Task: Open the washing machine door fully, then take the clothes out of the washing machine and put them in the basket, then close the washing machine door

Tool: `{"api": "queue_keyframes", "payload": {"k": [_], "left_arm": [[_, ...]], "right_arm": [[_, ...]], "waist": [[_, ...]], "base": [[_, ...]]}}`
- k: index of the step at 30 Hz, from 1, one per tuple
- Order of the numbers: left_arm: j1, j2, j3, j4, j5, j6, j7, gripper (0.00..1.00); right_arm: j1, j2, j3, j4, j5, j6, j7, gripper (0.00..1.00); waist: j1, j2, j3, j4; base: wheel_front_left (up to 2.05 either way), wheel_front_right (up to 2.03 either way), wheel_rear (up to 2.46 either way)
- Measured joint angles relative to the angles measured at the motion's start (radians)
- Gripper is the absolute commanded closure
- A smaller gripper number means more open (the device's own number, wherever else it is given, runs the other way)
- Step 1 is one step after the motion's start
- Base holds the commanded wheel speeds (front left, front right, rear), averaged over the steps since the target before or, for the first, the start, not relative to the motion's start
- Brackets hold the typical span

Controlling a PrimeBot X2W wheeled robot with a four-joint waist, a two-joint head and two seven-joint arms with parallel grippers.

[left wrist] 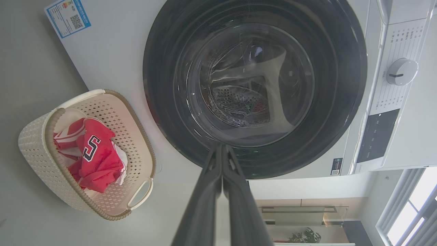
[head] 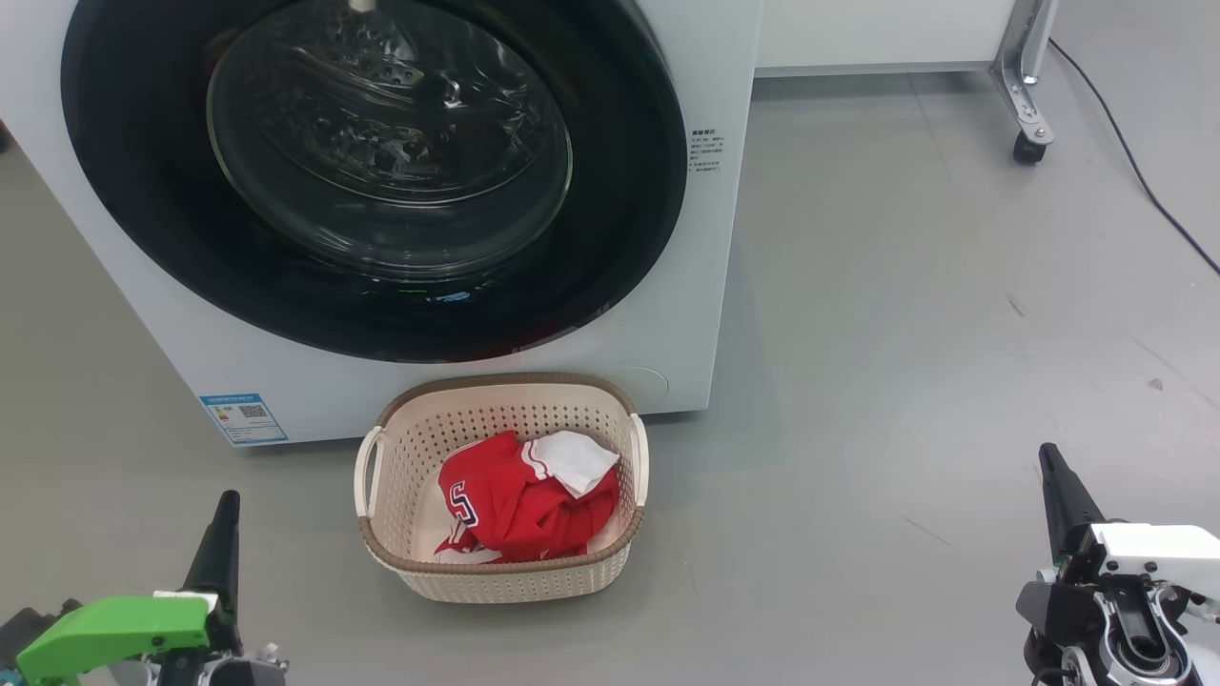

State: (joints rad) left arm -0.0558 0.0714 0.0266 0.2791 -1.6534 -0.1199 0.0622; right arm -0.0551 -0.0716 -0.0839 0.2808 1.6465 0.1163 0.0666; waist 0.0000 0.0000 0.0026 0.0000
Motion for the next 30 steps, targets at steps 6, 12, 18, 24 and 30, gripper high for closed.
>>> {"api": "queue_keyframes", "payload": {"k": [6,12,18,24,30], "left_arm": [[0.0,0.0,0.001,0.0,0.0,0.0,0.007,1.0],[0.0,0.0,0.001,-0.001,0.0,0.0,0.007,1.0],[0.0,0.0,0.002,-0.001,0.0,0.0,0.007,1.0],[0.0,0.0,0.002,-0.001,0.0,0.0,0.007,1.0],[0.0,0.0,0.002,-0.002,0.0,0.0,0.007,1.0]], "right_arm": [[0.0,0.0,-0.001,0.0,0.0,0.0,0.0,1.0],[0.0,0.001,-0.001,0.0,0.0,0.0,0.0,1.0],[0.0,0.001,-0.002,0.0,0.0,0.0,0.0,1.0],[0.0,0.001,-0.002,-0.001,0.0,0.0,0.003,1.0],[0.0,0.001,-0.003,-0.001,0.0,0.0,0.003,1.0]], "waist": [[0.0,0.0,0.0,0.0],[0.0,0.0,0.0,0.0],[0.0,0.0,0.0,0.0],[0.0,0.0,0.0,0.0],[0.0,0.0,0.0,0.0]], "base": [[0.0,0.0,0.0],[0.0,0.0,0.0],[0.0,0.0,0.0],[0.0,0.0,0.0],[0.0,0.0,0.0]]}}
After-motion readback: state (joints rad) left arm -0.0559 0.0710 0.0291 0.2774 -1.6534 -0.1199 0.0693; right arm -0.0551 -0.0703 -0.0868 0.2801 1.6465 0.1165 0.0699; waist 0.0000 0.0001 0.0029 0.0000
